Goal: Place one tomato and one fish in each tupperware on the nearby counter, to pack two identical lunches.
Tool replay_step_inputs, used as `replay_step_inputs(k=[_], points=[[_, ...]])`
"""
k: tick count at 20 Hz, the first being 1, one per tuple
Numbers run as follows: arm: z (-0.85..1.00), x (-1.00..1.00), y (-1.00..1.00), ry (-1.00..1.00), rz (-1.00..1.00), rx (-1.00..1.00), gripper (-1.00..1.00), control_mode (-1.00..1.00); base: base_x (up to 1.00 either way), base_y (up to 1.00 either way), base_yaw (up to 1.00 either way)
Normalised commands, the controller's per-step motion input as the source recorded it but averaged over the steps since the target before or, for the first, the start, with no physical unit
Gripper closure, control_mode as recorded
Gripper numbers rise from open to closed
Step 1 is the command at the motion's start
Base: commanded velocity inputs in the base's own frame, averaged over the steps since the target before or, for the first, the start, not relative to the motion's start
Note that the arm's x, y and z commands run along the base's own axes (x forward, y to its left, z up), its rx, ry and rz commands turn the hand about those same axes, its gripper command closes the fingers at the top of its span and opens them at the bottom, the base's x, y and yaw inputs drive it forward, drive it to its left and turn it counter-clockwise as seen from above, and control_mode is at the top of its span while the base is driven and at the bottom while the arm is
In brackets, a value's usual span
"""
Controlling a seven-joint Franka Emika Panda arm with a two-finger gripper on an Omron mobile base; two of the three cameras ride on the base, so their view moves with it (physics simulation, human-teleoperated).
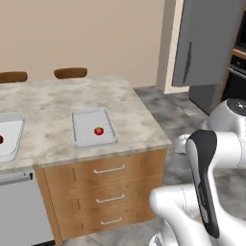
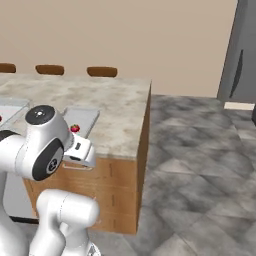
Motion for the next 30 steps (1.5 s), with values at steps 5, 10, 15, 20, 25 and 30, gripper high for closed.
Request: replay_step_inputs(k=[5, 10, 15, 20, 25, 30], points=[[0.00, 0.00, 0.00, 0.00, 0.00, 0.00, -1.00, 1.00, 0.10, -1.00, -0.10], [0.00, 0.00, 0.00, 0.00, 0.00, 0.00, -1.00, 1.00, 0.43, -1.00, -0.09], [0.00, 0.00, 0.00, 0.00, 0.00, 0.00, -1.00, 1.00, 0.91, -0.85, -0.01], [0.00, 0.00, 0.00, 0.00, 0.00, 0.00, -1.00, 1.00, 1.00, 0.03, 0.02], [0.00, 0.00, 0.00, 0.00, 0.00, 0.00, -1.00, 1.00, 1.00, 0.09, 0.11], [0.00, 0.00, 0.00, 0.00, 0.00, 0.00, -1.00, 1.00, 1.00, 0.00, 0.24]])
